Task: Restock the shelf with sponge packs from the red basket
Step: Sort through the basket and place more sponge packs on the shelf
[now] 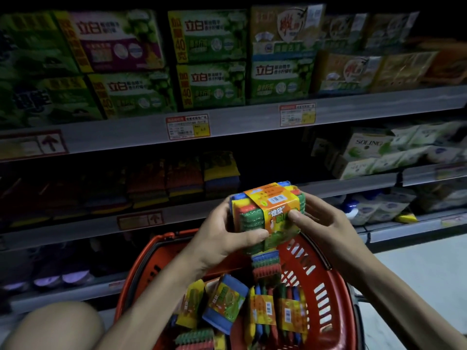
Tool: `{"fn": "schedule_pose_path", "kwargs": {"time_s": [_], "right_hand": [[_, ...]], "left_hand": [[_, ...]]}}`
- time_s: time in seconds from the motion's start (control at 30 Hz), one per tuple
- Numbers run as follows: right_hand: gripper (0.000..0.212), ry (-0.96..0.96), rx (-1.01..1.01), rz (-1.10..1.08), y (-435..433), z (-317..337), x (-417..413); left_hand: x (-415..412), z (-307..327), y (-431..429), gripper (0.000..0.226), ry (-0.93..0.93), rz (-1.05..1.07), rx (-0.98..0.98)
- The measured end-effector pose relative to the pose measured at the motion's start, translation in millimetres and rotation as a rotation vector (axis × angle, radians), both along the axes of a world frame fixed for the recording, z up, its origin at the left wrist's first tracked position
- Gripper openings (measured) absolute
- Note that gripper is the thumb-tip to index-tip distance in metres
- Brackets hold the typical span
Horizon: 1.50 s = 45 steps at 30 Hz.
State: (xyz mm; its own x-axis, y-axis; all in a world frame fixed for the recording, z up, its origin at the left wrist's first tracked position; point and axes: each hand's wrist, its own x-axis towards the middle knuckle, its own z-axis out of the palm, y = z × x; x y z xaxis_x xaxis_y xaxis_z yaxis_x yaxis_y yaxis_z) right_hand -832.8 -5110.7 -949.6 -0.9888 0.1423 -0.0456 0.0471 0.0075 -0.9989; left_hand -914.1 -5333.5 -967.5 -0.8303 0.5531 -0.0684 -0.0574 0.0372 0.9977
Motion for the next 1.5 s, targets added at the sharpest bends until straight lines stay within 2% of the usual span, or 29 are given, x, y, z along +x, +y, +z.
{"fn": "schedule_pose_path", "kwargs": {"time_s": [0.13, 0.4, 0.53, 0.7, 0.77, 0.87, 0.9, 1.03, 1.17, 1.37, 1.5], "right_hand": [[0.041, -0.032, -0.024, -0.014, 2, 0, -3], [0.036, -0.072, -0.022, -0.053, -5, -6, -6], [0.037, -0.162, -0.05, -0.031, -3, -9, -10], [0.044, -0.215, -0.126, 0.039, 5, -6, -14], [0.033, -0.206, -0.075, 0.039, 6, -4, -13], [0.033, -0.206, -0.017, -0.005, 6, -4, -12], [0.036, -0.215, -0.018, -0.003, 6, -4, -12], [0.068, -0.271, -0.04, 0.009, 2, -7, -14], [0.098, -0.271, -0.086, -0.088, -3, -9, -15], [0.073, -0.139, -0.399, -0.339, 6, -10, -31], [0.067, -0.135, -0.255, -0.349, 5, -21, -38]], "left_hand": [[10, -6, 10, 0.065, -0.13, 0.06, 0.043], [14, -16, 23, 0.061, -0.286, 0.184, 0.124], [8, -11, 27, 0.061, -0.426, 0.228, 0.191], [-13, -2, 19, 0.023, -0.526, 0.226, 0.205], [-20, -2, 19, 0.031, -0.508, 0.248, 0.165], [-25, -6, 24, 0.073, -0.46, 0.313, 0.127], [-25, -6, 25, 0.076, -0.448, 0.323, 0.128], [-19, -13, 30, 0.062, -0.423, 0.326, 0.165], [-8, -18, 37, 0.062, -0.437, 0.283, 0.222], [-9, -21, 34, 0.052, -0.249, 0.293, 0.037], [-7, -22, 41, 0.029, -0.242, 0.327, 0.062]]}}
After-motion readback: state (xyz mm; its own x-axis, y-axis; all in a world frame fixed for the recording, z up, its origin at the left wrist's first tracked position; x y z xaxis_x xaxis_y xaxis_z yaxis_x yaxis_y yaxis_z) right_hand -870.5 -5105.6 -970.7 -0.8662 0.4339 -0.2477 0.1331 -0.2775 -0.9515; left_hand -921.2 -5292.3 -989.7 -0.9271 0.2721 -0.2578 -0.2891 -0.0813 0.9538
